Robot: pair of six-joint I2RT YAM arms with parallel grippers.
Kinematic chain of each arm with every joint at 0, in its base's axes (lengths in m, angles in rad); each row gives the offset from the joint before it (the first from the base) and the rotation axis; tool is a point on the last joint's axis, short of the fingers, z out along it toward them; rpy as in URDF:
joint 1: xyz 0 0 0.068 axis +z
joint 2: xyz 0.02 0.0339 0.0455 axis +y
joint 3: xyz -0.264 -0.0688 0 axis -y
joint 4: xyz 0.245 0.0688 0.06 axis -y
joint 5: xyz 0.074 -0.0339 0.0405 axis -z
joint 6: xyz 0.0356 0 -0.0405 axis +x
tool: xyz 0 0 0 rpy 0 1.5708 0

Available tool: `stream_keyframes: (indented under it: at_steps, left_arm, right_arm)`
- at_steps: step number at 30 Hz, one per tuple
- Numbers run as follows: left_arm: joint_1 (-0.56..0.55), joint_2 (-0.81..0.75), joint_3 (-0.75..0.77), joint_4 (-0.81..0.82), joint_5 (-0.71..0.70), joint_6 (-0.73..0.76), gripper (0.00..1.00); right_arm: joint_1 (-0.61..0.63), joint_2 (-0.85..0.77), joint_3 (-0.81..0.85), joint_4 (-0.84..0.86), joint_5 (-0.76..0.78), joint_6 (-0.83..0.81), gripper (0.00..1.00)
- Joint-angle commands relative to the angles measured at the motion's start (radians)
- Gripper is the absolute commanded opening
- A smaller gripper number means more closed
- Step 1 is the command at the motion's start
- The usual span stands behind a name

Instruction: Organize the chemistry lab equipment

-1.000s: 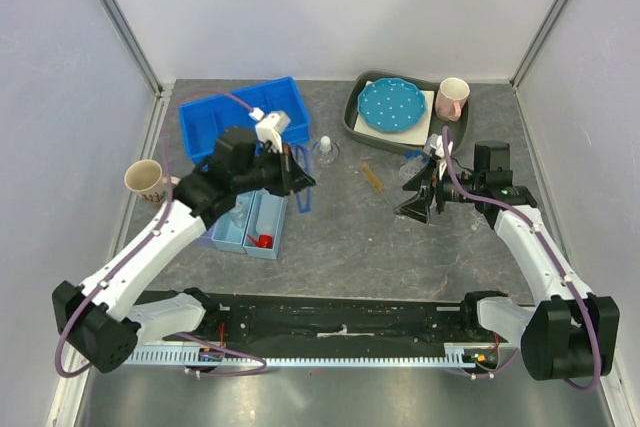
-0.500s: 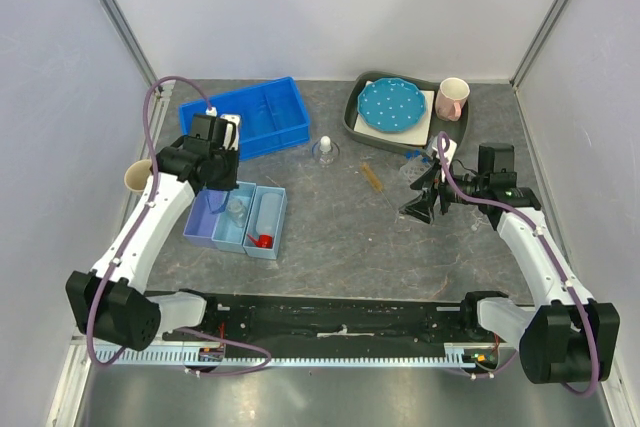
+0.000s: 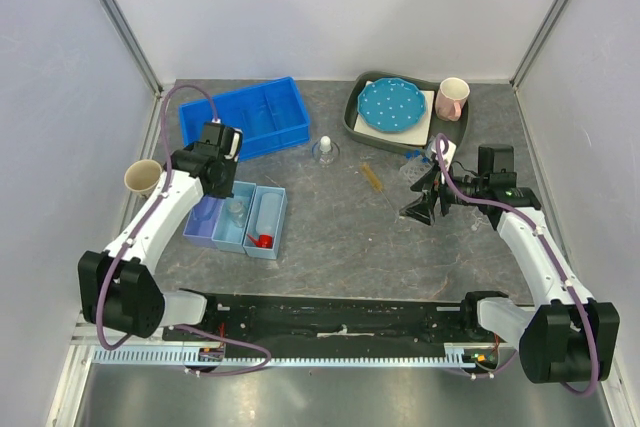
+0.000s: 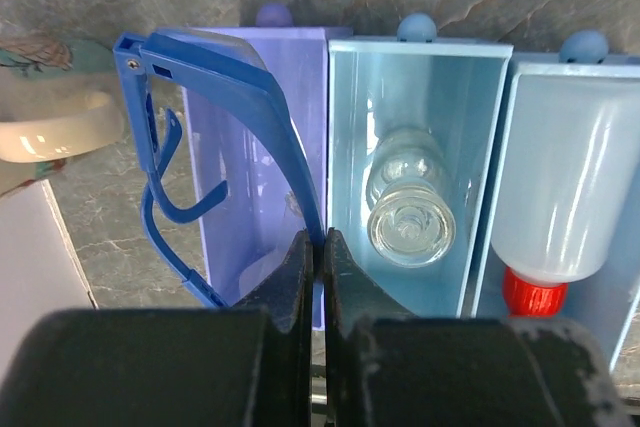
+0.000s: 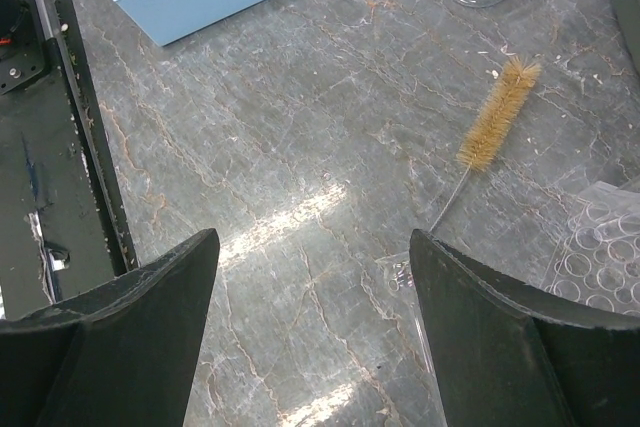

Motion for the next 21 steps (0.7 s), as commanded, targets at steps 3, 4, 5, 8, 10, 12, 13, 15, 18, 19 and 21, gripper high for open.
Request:
stream_keyframes:
  at_steps: [3,4,5,8,10,12,13,15,18,19,21]
  left_arm:
    - [0.007,0.019,-0.076,0.088,0.002,0.036,0.02]
    - [0.007,0.024,-0.082,0.098,0.011,0.035,0.02]
    - [0.007,0.038,-0.090,0.100,0.010,0.033,0.02]
    - [0.007,0.058,-0.090,0.108,-0.003,0.028,0.03]
    - [0.008,0.078,-0.084,0.106,-0.013,0.030,0.06]
    - [0.008,0.088,-0.078,0.101,-0.026,0.001,0.11]
    - [0.008,0.088,-0.074,0.100,-0.041,-0.005,0.14]
    - [0.015,0.084,-0.062,0.086,-0.047,-0.019,0.25]
    - [0.019,0.056,-0.051,0.074,-0.059,-0.027,0.35]
    - [0.021,0.041,-0.050,0.069,-0.064,-0.027,0.38]
    - [0.022,0.026,-0.038,0.062,-0.060,-0.033,0.42]
  right_arm:
    - [-0.005,0.014,0.028,-0.001,-0.023,-0.039,0.85]
    - [-0.005,0.012,0.028,-0.001,-0.023,-0.040,0.84]
    - [-0.006,0.012,0.026,-0.002,-0.023,-0.042,0.85]
    - [-0.006,0.015,0.026,-0.004,-0.022,-0.047,0.85]
    - [-0.006,0.017,0.026,-0.005,-0.020,-0.048,0.85]
    - [-0.006,0.020,0.026,-0.009,-0.019,-0.051,0.85]
    - [-0.008,0.020,0.028,-0.010,-0.017,-0.051,0.84]
    - [-0.009,0.021,0.028,-0.012,-0.019,-0.054,0.85]
    - [-0.011,0.021,0.028,-0.013,-0.020,-0.057,0.85]
    - [-0.009,0.023,0.028,-0.013,-0.019,-0.059,0.85]
    - [-0.009,0.024,0.029,-0.015,-0.019,-0.062,0.85]
